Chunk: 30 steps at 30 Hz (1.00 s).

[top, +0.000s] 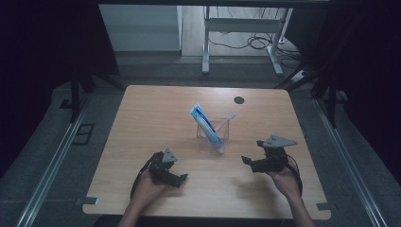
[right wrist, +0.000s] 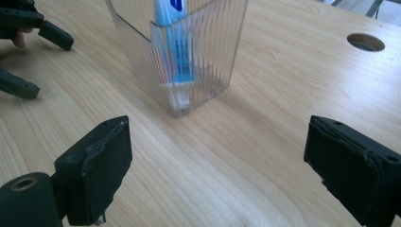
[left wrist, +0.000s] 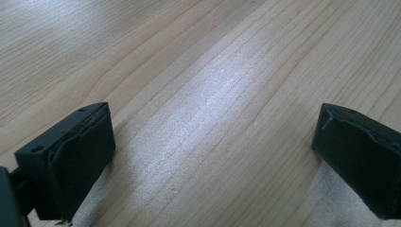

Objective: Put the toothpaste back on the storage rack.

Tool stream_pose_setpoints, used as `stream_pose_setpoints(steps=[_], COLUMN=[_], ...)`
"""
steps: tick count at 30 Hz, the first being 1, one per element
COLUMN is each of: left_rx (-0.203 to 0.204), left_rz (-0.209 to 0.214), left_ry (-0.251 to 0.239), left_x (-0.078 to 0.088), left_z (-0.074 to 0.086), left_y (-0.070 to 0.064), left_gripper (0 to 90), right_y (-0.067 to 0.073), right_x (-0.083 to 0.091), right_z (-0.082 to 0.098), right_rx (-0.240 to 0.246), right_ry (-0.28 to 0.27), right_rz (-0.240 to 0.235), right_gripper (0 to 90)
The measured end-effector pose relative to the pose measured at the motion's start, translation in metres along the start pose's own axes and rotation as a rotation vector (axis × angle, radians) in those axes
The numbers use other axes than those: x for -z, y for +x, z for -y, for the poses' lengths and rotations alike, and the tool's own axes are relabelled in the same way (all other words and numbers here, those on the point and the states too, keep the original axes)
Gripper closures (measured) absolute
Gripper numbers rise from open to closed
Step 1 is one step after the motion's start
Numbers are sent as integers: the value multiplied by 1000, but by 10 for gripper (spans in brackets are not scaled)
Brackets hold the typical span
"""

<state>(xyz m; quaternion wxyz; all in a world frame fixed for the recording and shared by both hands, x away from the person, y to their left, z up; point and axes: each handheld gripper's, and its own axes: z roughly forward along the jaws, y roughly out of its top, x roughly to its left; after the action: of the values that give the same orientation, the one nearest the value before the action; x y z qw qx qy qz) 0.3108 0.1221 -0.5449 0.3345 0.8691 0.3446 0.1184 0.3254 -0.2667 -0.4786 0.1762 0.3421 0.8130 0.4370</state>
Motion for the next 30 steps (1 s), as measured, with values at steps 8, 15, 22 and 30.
stream_pose_setpoints(steps=[8,15,22,30], left_rx=[1,3,2,2], left_rz=[0,0,0,0], left_ry=[-1,0,0,0], left_x=[0,0,0,0], left_z=[0,0,0,0], left_y=[0,0,0,0], left_gripper=[2,2,2,2], right_y=[-4,-7,-8,-11], right_x=[1,1,-1,-9], right_z=[14,28,36,49], right_rx=[-19,-37,-45,-56], right_ry=[21,38,44,63], right_rz=[8,13,11,7], right_gripper=[87,88,90,92])
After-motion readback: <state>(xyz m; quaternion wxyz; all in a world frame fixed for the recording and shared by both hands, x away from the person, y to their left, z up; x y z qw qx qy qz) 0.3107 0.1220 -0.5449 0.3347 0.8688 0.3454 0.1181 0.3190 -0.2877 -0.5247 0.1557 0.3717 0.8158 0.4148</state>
